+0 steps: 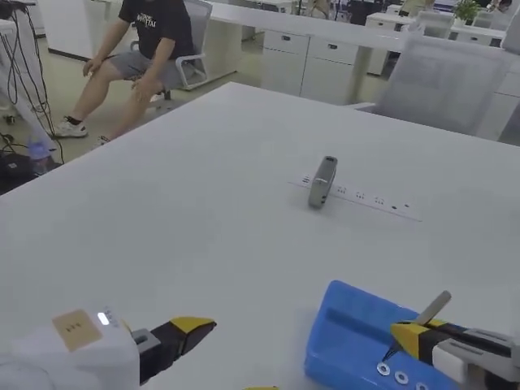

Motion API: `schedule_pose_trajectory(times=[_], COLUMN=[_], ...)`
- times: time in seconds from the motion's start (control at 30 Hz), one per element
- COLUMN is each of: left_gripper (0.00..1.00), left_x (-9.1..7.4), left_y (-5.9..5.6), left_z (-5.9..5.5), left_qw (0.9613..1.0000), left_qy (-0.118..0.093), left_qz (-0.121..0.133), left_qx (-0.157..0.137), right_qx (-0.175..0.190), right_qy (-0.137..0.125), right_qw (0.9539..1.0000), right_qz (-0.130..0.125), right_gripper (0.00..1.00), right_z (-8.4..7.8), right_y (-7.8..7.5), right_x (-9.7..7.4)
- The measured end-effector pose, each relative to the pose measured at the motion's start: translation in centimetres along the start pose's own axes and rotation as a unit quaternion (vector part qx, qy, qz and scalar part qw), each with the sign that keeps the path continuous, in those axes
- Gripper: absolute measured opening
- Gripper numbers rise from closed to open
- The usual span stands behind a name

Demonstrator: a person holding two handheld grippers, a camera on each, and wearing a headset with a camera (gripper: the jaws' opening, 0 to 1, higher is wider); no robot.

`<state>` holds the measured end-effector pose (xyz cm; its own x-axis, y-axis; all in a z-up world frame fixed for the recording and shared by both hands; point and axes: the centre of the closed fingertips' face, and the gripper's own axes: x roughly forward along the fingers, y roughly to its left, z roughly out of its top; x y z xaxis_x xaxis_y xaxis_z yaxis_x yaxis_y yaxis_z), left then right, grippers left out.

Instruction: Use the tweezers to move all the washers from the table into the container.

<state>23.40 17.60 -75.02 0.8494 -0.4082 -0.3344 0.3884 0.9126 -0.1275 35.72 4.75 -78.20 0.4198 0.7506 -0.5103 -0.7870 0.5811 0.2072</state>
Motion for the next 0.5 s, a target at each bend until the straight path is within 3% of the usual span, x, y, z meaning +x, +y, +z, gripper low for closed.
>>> schedule_pose_trajectory(times=[0.3, 0.33, 0.4, 0.5], left_gripper=[0.51, 0.51, 0.51, 0.51], left_x=[0.0, 0.0, 0.0, 0.0], left_y=[-0.1, -0.1, -0.2, -0.2], left_z=[0.0, 0.0, 0.0, 0.0], left_qw=[1.0000, 1.0000, 1.0000, 1.0000], left_qy=[0.000, 0.000, 0.001, 0.002], left_qz=[-0.001, -0.001, -0.003, -0.004], left_qx=[0.001, 0.002, 0.003, 0.005], right_qx=[-0.010, -0.012, -0.015, -0.021], right_qy=[-0.020, -0.022, -0.018, -0.023], right_qw=[0.9995, 0.9993, 0.9976, 0.9967], right_qz=[0.022, 0.028, 0.066, 0.075], right_gripper=[0.04, 0.04, 0.04, 0.04], right_z=[0.8, 0.9, 0.7, 0.7], right_y=[2.5, 2.8, 4.4, 5.3], right_x=[-1.8, -1.8, -1.8, -1.7])
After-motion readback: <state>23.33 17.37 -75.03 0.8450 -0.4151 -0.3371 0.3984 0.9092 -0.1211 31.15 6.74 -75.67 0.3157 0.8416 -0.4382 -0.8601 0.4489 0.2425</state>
